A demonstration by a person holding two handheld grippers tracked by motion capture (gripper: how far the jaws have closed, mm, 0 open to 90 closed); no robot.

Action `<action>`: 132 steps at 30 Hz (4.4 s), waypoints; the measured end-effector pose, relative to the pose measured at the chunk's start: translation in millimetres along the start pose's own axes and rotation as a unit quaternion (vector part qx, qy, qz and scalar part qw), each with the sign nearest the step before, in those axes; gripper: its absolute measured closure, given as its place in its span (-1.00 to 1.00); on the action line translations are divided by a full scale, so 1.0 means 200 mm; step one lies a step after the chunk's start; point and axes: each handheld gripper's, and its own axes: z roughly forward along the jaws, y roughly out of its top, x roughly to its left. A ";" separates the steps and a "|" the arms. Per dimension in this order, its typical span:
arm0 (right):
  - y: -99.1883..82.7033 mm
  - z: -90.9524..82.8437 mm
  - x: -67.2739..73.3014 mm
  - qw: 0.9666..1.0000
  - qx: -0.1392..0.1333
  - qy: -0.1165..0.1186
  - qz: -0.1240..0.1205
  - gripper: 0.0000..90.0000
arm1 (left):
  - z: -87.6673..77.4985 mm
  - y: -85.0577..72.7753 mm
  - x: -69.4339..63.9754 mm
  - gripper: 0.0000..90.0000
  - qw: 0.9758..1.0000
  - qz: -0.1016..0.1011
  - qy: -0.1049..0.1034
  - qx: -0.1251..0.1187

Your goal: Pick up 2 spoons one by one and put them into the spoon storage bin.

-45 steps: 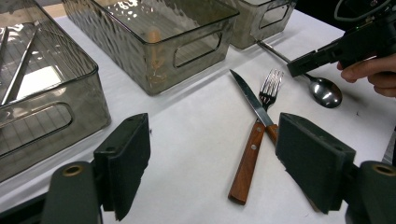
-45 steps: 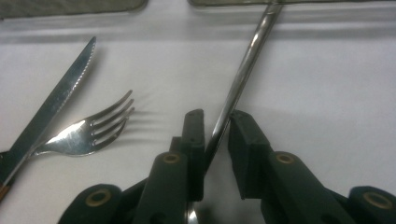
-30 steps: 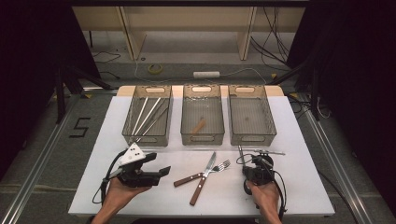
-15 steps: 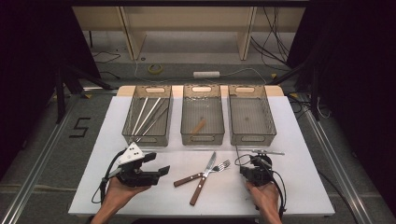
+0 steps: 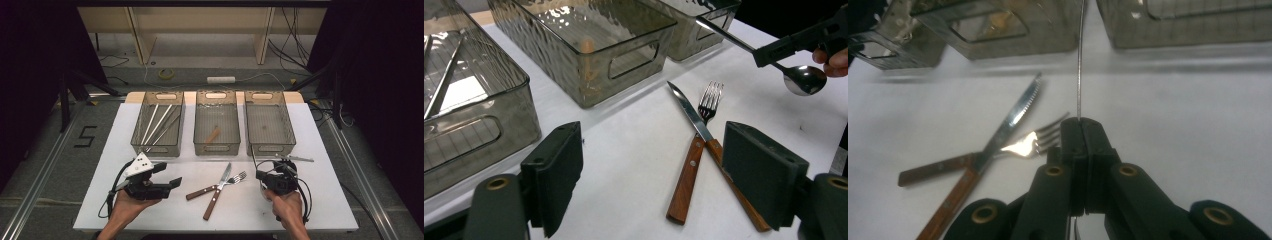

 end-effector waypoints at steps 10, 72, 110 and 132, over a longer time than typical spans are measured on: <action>0.16 0.04 0.11 0.999 -0.011 0.017 -0.030 1.00 | -0.03 0.00 0.01 -0.52 1.000 0.004 0.000 -0.023; 0.81 0.54 0.35 0.998 -0.011 0.009 -0.069 1.00 | -0.03 -0.02 0.01 -0.54 1.000 0.009 -0.006 -0.029; 0.66 0.23 0.28 0.983 -0.044 0.073 -0.164 -0.12 | 0.02 -0.02 -0.05 -0.56 1.000 0.008 -0.015 -0.002; 0.10 -0.09 -0.03 0.977 -0.096 0.109 -0.153 -0.21 | 0.10 0.00 -0.17 -0.56 0.998 0.004 -0.055 0.026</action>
